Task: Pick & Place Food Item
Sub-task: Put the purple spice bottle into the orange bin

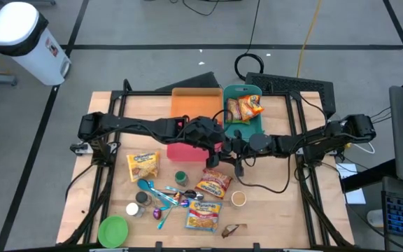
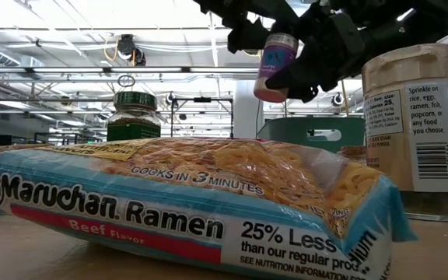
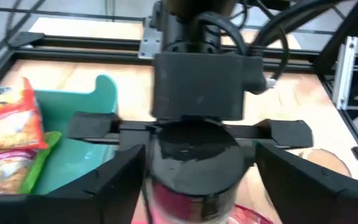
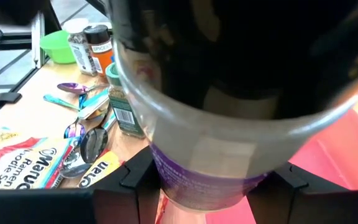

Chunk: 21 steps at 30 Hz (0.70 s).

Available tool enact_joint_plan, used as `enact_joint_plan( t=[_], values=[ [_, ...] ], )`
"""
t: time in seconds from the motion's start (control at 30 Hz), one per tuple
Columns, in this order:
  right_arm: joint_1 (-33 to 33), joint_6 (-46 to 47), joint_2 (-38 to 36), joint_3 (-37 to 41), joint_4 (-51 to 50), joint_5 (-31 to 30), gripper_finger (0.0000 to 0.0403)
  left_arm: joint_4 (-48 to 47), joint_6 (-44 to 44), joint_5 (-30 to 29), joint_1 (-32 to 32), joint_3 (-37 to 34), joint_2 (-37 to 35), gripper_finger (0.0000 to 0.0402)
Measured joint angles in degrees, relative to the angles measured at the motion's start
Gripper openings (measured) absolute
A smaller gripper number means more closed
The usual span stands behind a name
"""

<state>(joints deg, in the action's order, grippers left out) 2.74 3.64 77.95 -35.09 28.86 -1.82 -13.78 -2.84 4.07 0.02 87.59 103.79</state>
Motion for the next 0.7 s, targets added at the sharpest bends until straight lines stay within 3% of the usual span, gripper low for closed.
enact_joint_plan(
  t=[0.27, 0.47, 0.7],
  values=[
    [0.0, 0.2, 0.0, 0.0, -0.5, 0.1, 0.0174, 0.2, 0.1, 0.3, 0.1, 0.0, 0.2, 0.0209],
    [0.0, 0.3, 0.0, 0.0, -0.4, 0.3, 0.0190, 0.1, -0.2, -0.2, 0.0, -0.1, -0.5, 0.0208],
    [-0.1, 0.3, -2.2, -0.2, -1.6, 0.3, 0.0255, -2.4, 1.2, -8.5, -0.9, -0.2, -6.3, 0.0208]
  ],
)
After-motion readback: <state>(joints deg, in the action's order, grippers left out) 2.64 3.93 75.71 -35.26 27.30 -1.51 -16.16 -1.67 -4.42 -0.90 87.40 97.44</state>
